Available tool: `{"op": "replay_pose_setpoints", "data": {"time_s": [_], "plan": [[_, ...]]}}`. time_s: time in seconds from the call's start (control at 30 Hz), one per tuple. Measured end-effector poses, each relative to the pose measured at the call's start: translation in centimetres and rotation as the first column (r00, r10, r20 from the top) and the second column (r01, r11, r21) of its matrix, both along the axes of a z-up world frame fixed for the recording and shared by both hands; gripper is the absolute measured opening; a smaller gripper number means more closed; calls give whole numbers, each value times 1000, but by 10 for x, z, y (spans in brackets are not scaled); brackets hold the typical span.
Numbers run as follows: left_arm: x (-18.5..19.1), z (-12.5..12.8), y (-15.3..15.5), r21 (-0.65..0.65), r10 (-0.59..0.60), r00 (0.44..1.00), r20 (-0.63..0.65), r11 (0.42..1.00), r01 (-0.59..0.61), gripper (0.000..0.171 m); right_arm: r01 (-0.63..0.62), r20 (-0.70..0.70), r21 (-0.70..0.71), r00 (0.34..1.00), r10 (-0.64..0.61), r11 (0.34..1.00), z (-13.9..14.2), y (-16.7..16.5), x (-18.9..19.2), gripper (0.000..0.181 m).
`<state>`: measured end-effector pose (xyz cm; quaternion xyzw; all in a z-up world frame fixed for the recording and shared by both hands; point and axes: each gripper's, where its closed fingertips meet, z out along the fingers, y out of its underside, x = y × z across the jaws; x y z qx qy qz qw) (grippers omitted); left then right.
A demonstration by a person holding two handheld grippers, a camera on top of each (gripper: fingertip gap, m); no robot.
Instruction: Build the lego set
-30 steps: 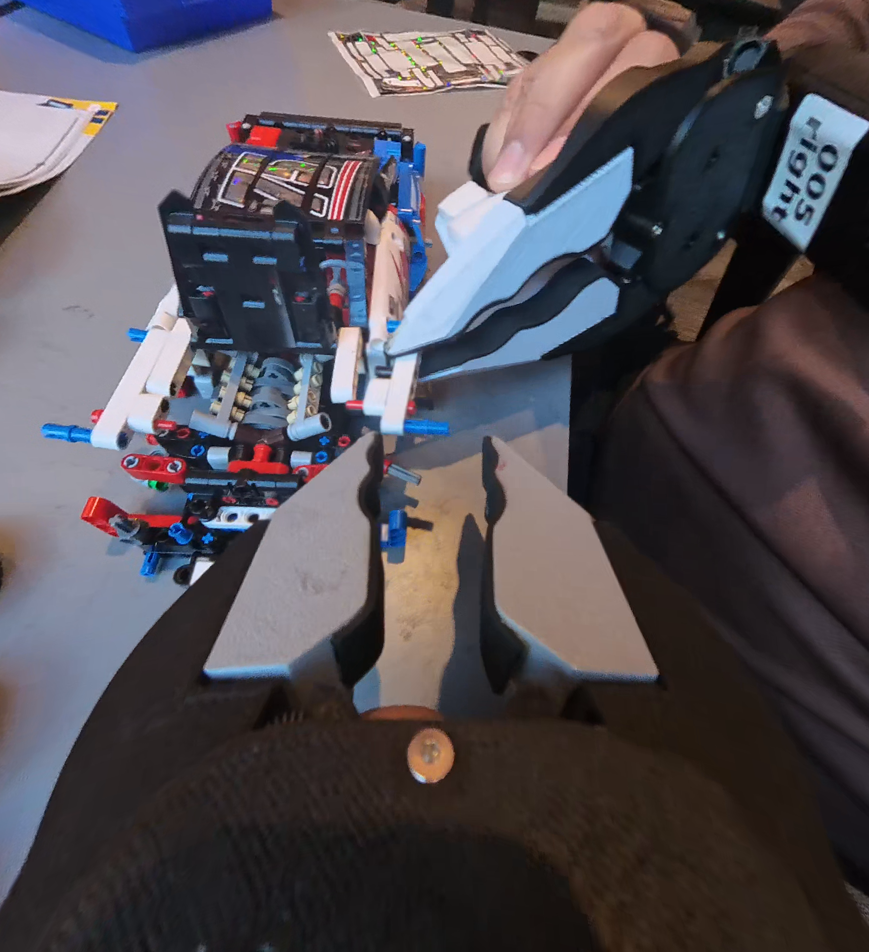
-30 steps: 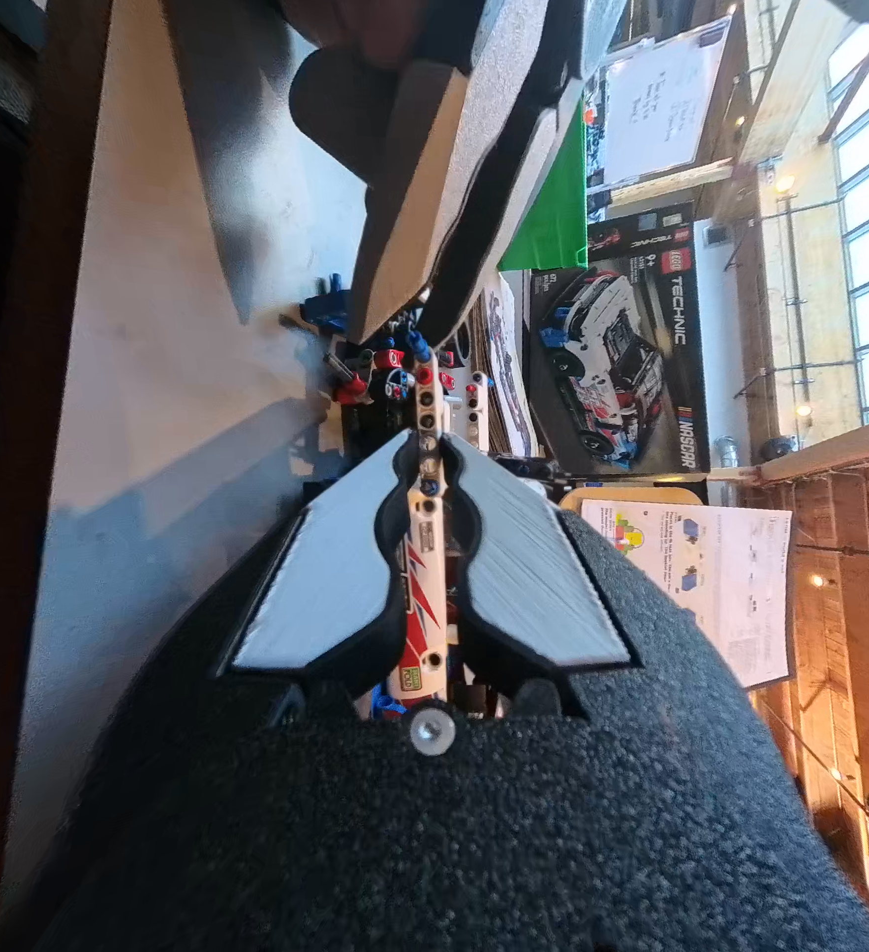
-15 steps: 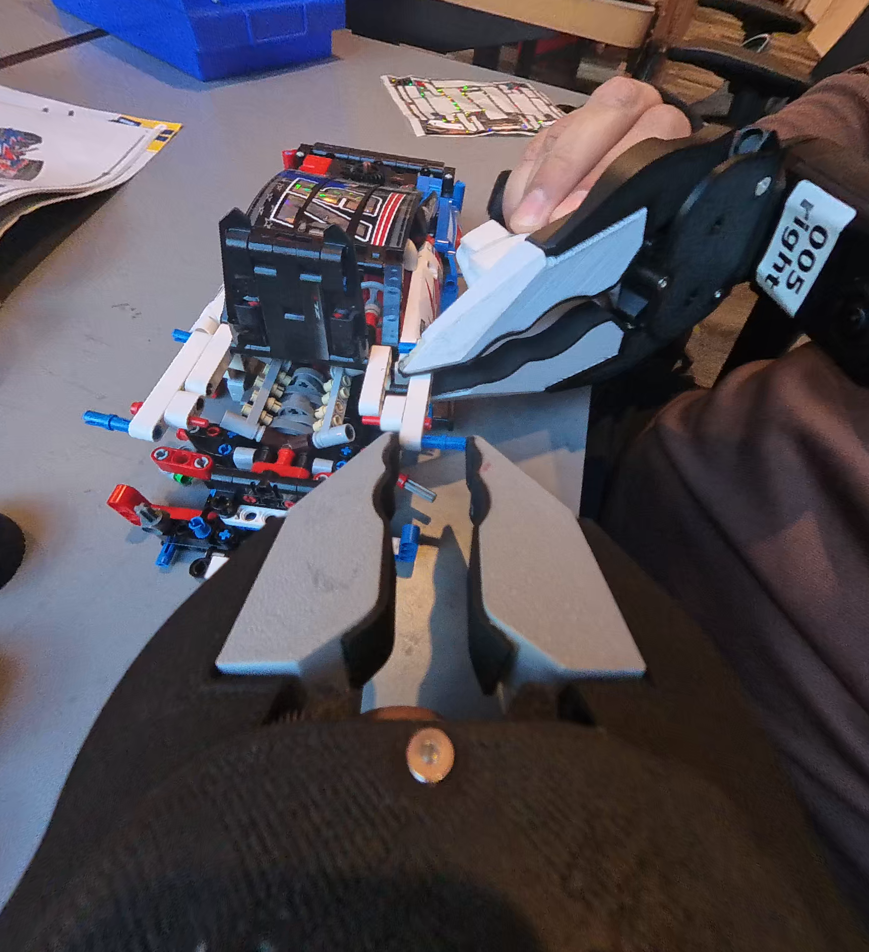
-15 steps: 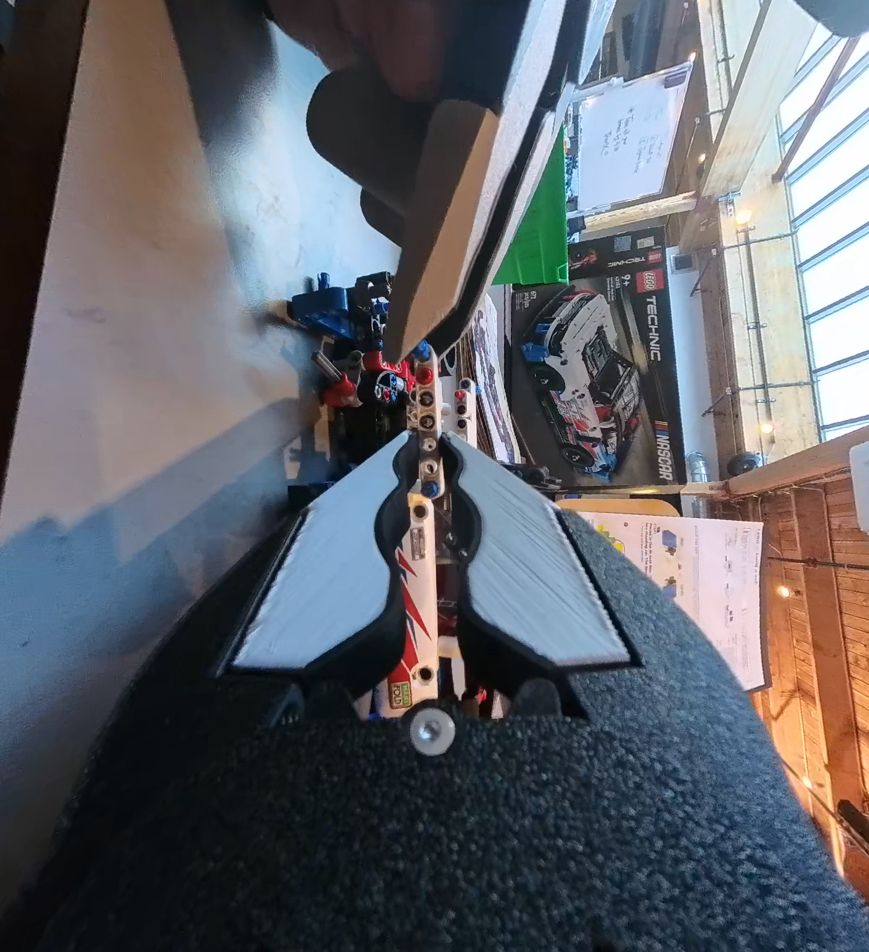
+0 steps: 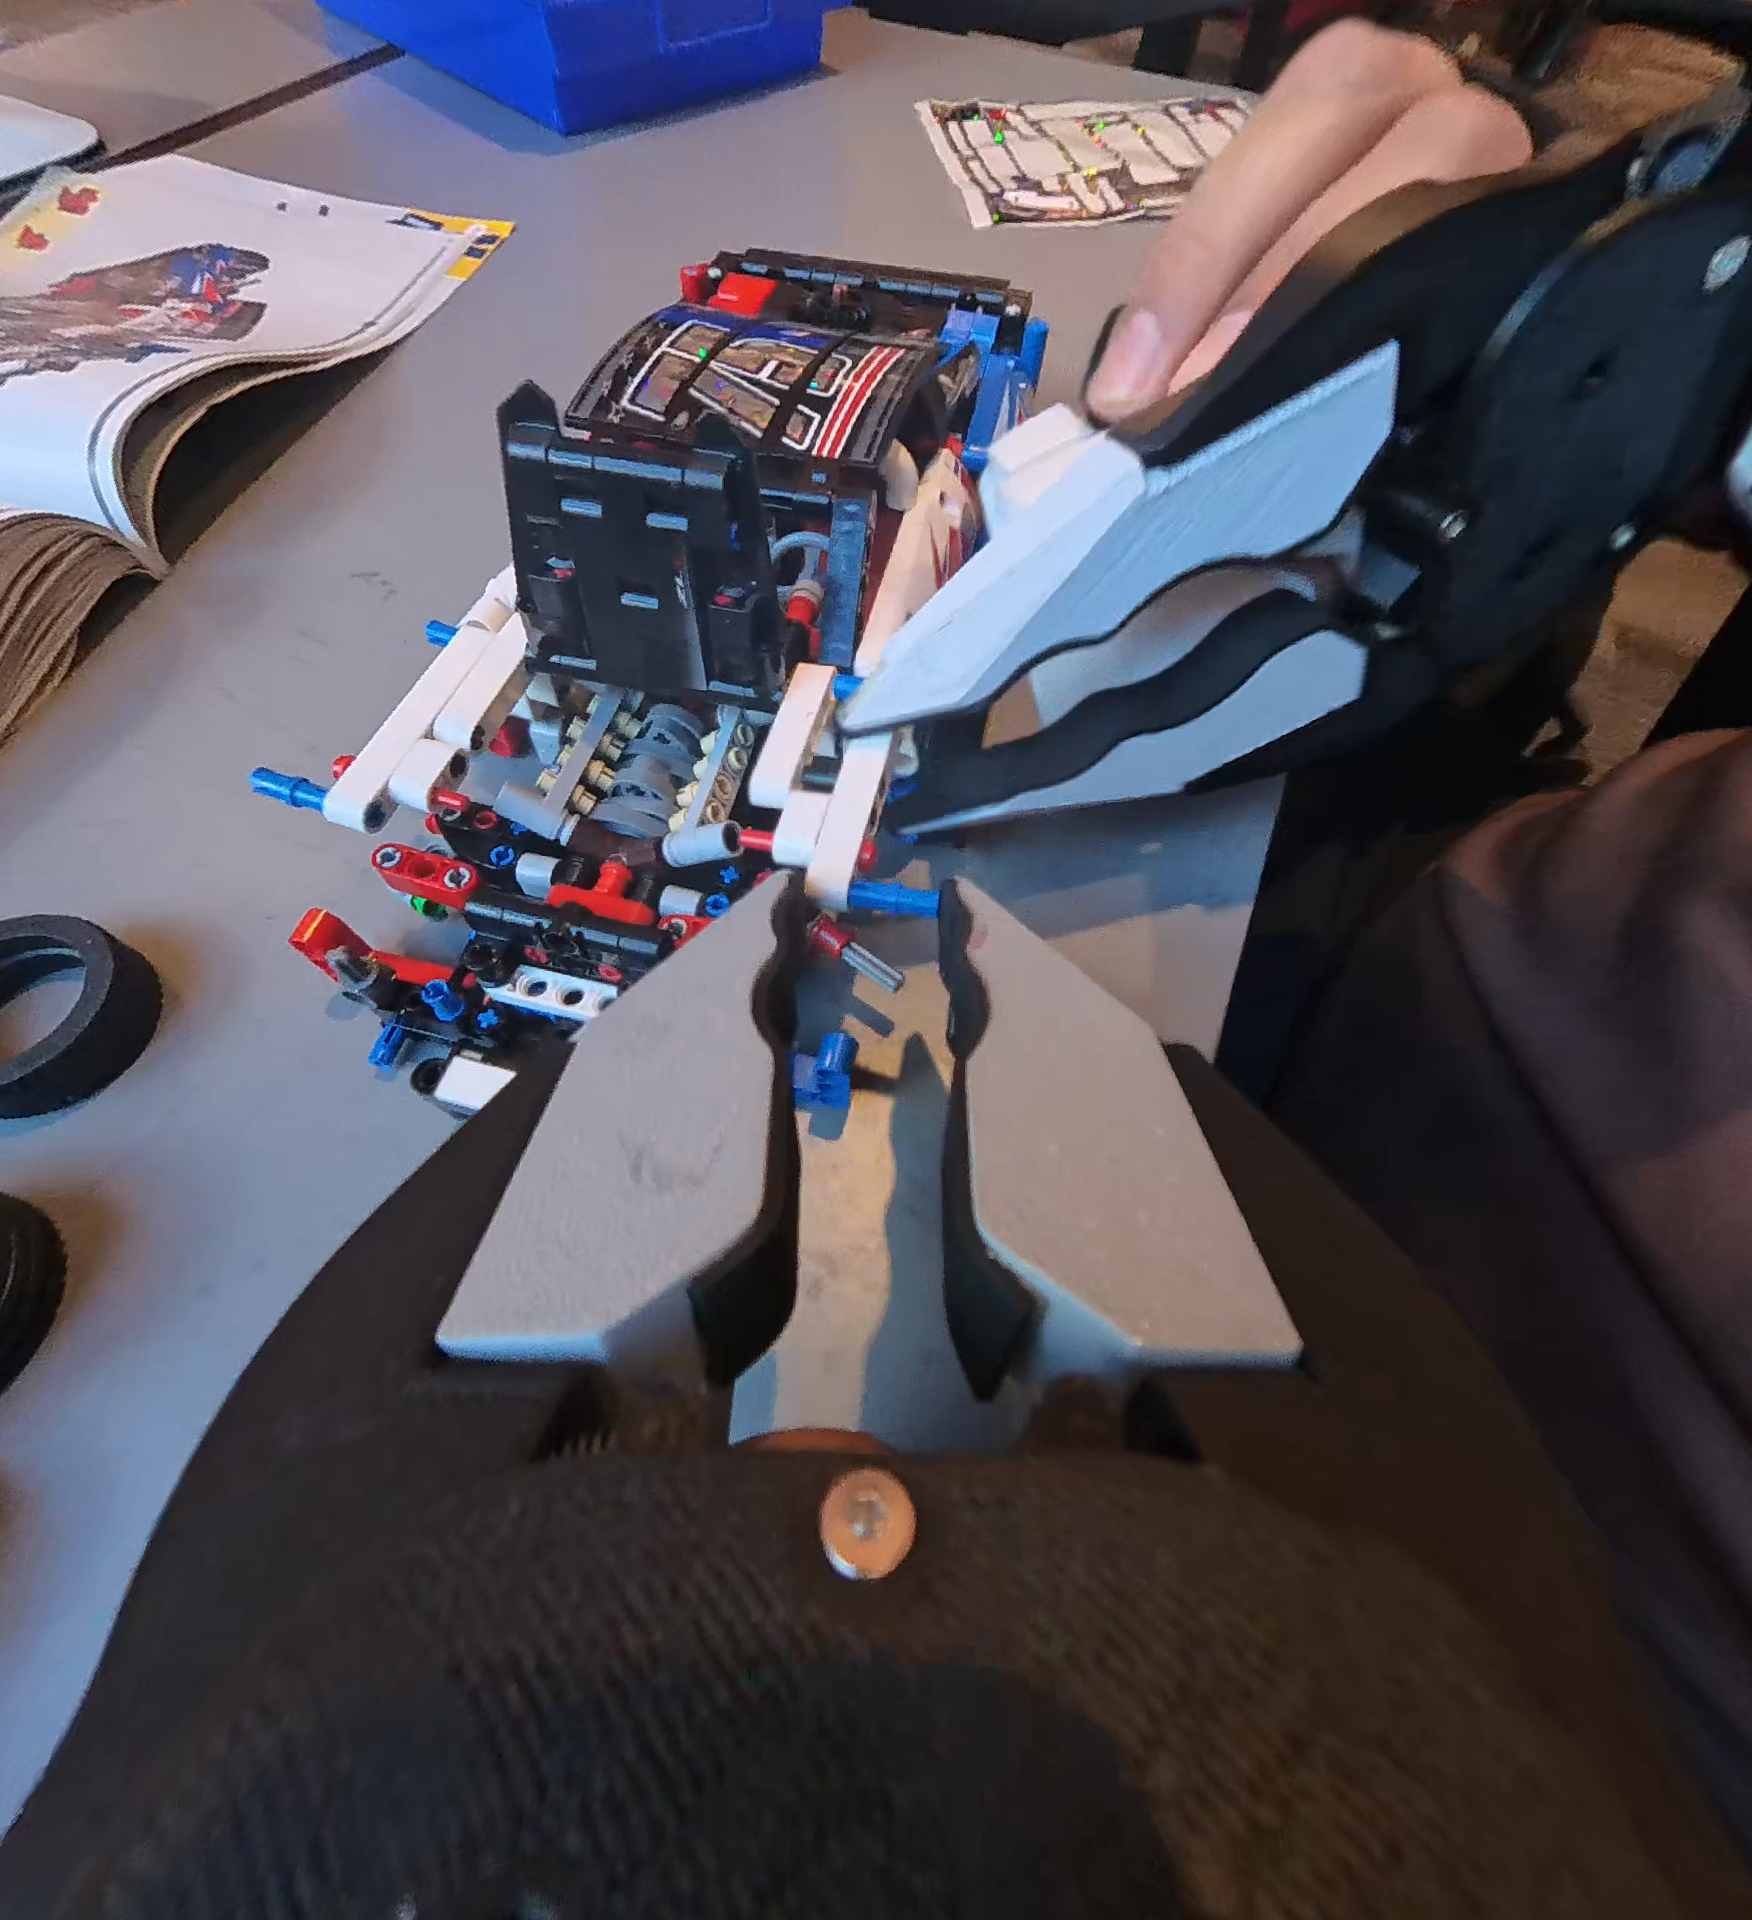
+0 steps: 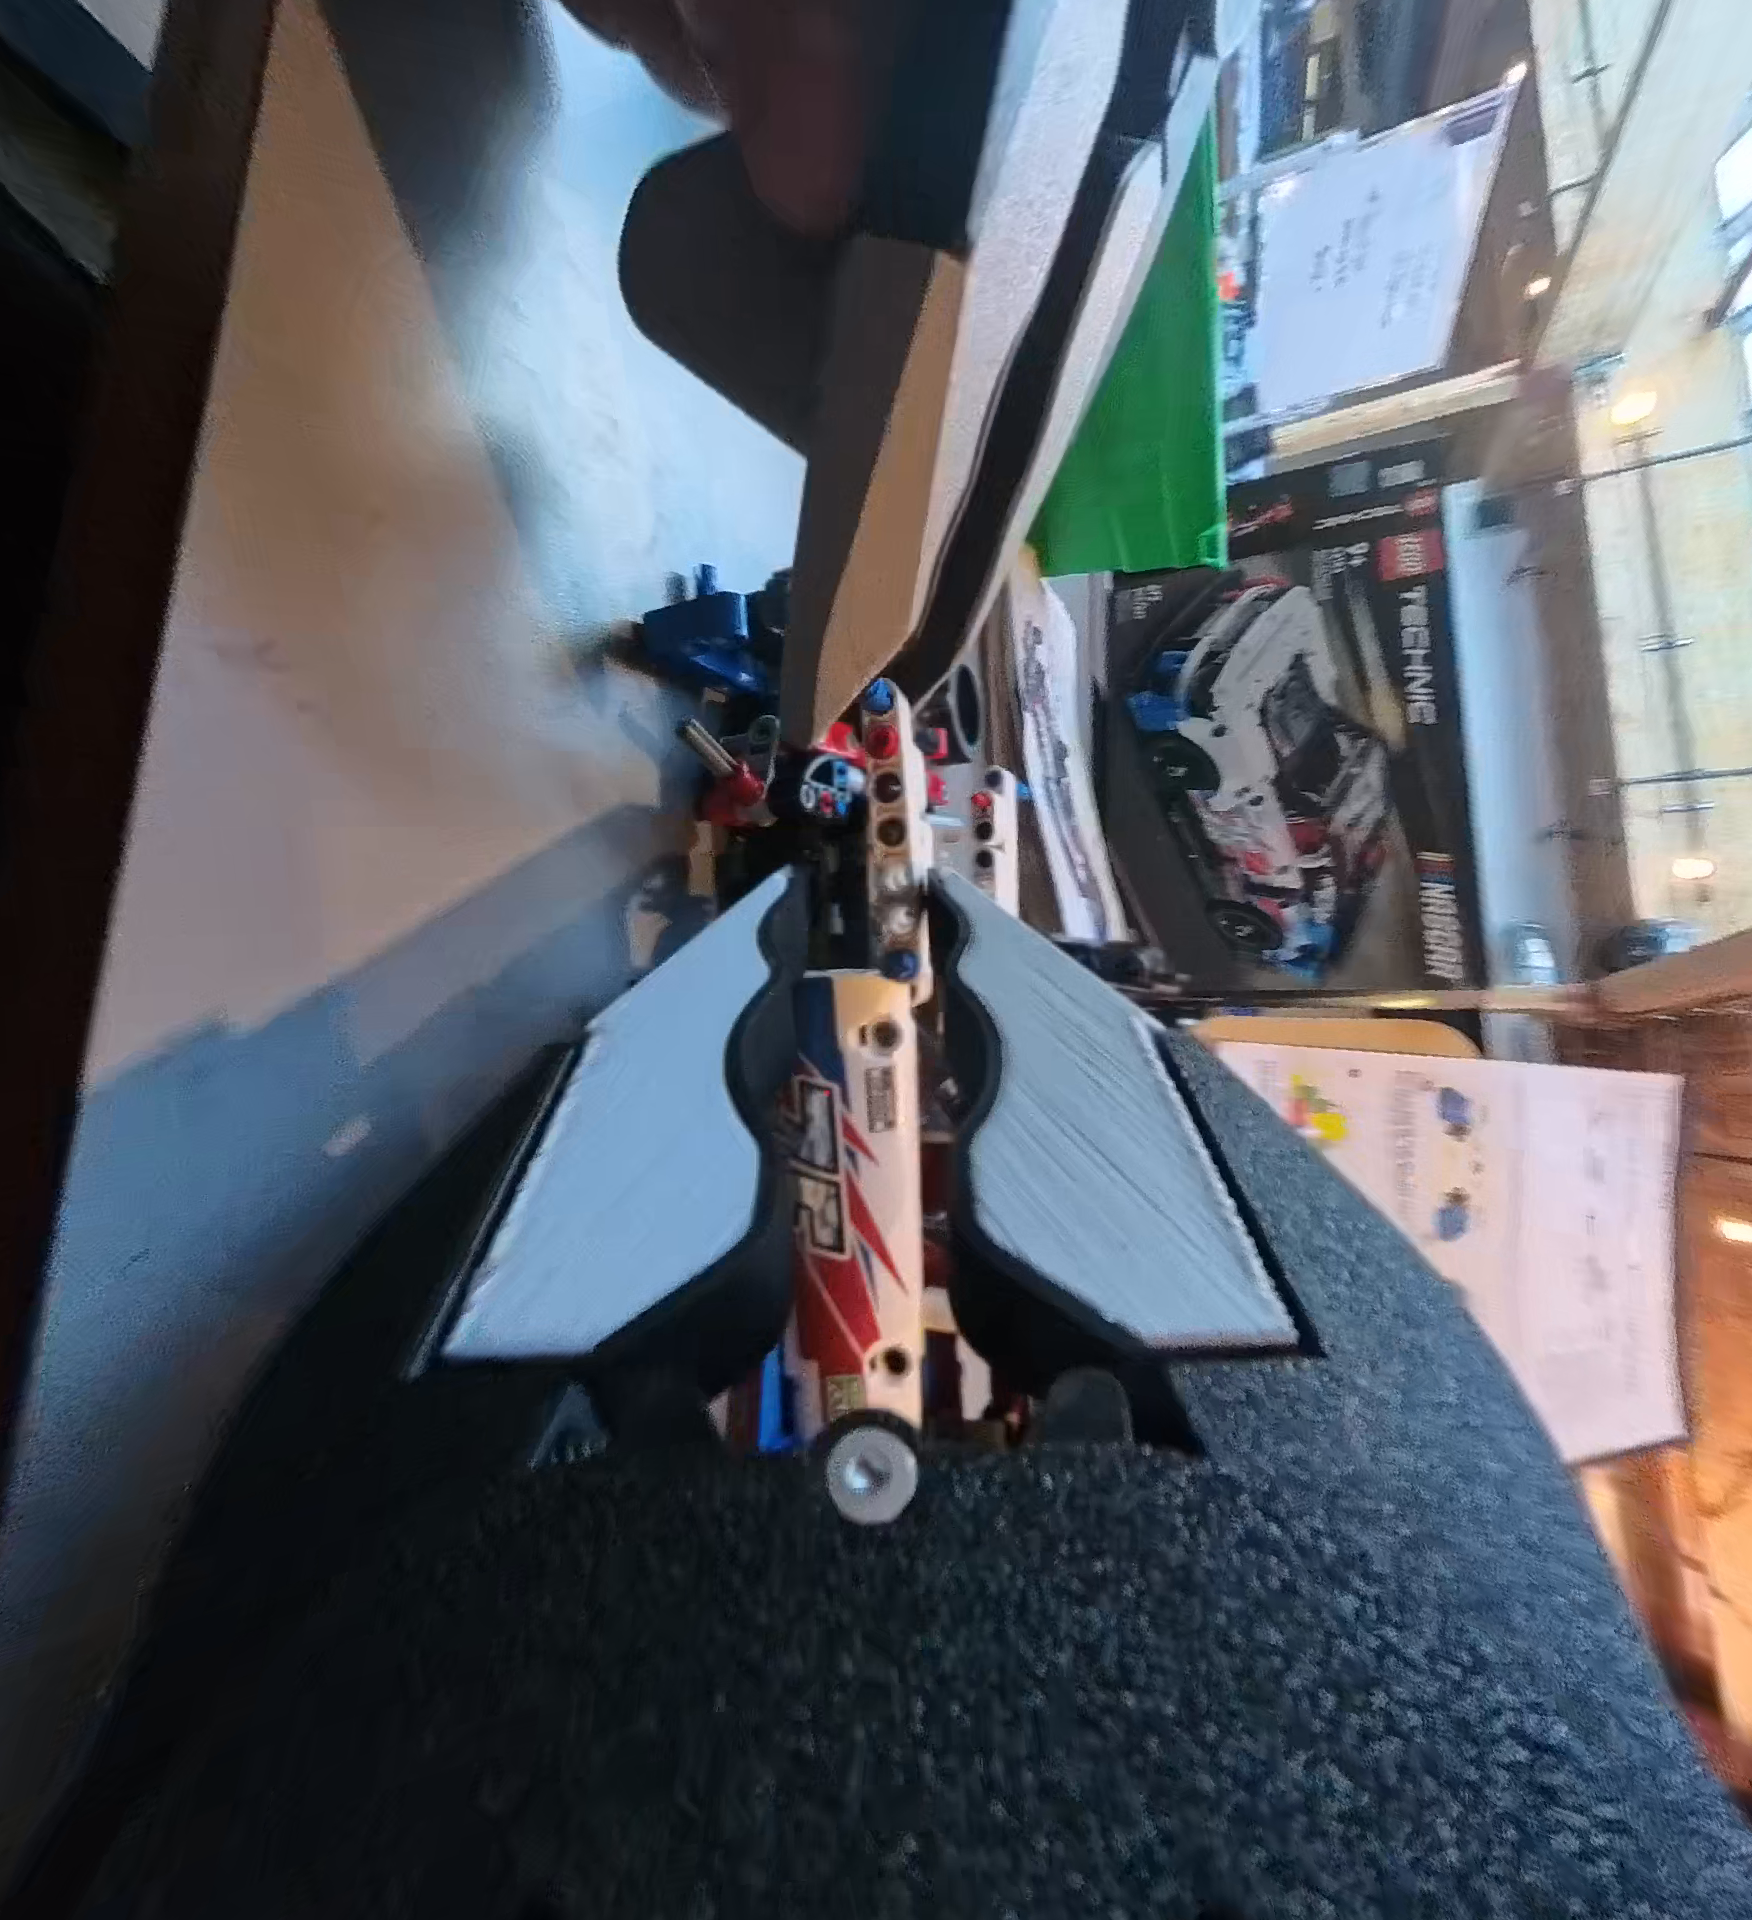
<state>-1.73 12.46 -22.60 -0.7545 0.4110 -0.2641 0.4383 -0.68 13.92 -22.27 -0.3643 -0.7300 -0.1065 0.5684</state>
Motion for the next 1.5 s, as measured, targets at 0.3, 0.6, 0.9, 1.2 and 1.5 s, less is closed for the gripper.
{"op": "replay_pose_setpoints", "data": {"time_s": [0.3, 0.6, 0.9, 1.2, 1.5], "plan": [[-4, 0, 0, 19, -15, 999, -47, 1000, 16, 22, 15, -76, -665, 993, -87, 747, 18, 3, 28, 30], [-5, -1, 0, 39, -10, 999, -47, 999, 12, 22, 33, 25, -697, 999, -22, 716, 8, -5, 13, 28], [-3, -1, 2, 88, -5, 996, -93, 996, 13, 22, 110, 126, -763, 992, -20, 637, 7, 0, 12, 26], [-3, -3, 2, 84, 8, 996, -84, 996, -1, 22, 170, 265, -723, 963, 42, 670, 8, -4, 0, 22], [-4, -2, 3, 99, 5, 995, -101, 995, 5, 22, 242, 411, -645, 910, 61, 725, -4, 7, -7, 29]]}}
